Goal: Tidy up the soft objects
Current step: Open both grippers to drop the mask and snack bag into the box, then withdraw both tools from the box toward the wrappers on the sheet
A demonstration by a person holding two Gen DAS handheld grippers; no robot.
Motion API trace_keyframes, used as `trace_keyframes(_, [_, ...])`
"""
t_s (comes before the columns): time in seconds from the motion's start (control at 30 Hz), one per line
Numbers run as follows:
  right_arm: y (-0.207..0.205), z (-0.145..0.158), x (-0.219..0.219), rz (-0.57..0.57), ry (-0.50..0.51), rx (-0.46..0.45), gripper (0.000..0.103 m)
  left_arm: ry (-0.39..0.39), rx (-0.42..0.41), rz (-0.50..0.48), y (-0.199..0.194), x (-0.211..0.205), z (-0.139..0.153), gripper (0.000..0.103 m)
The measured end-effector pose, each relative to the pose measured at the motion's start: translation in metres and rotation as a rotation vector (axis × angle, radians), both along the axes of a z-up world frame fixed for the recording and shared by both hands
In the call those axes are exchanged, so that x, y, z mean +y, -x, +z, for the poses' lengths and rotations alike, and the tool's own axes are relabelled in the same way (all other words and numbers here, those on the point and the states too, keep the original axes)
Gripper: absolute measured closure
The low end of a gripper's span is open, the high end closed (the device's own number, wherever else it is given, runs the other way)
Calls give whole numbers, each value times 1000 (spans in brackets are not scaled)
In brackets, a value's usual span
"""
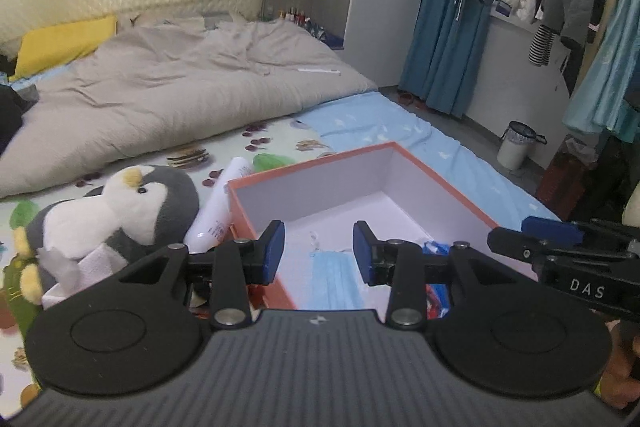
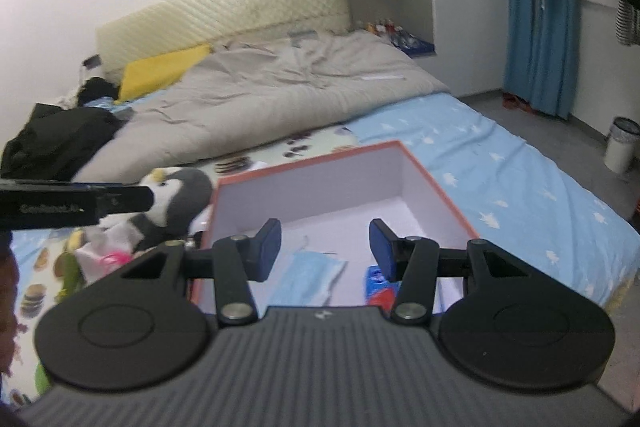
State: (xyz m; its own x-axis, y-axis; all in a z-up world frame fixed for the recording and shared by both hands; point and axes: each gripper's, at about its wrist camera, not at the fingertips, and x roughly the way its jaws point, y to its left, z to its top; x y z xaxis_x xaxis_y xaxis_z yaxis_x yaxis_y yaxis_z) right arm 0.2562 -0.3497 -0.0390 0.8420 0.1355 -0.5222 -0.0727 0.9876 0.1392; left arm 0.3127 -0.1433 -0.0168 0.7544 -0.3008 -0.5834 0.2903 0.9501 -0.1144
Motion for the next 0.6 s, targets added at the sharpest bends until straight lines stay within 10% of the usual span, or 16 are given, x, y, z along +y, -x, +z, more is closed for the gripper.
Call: trace_keyframes(0.6, [83,-10,74,92,-81,-51,51,62,-35,132,121,93,-24,59])
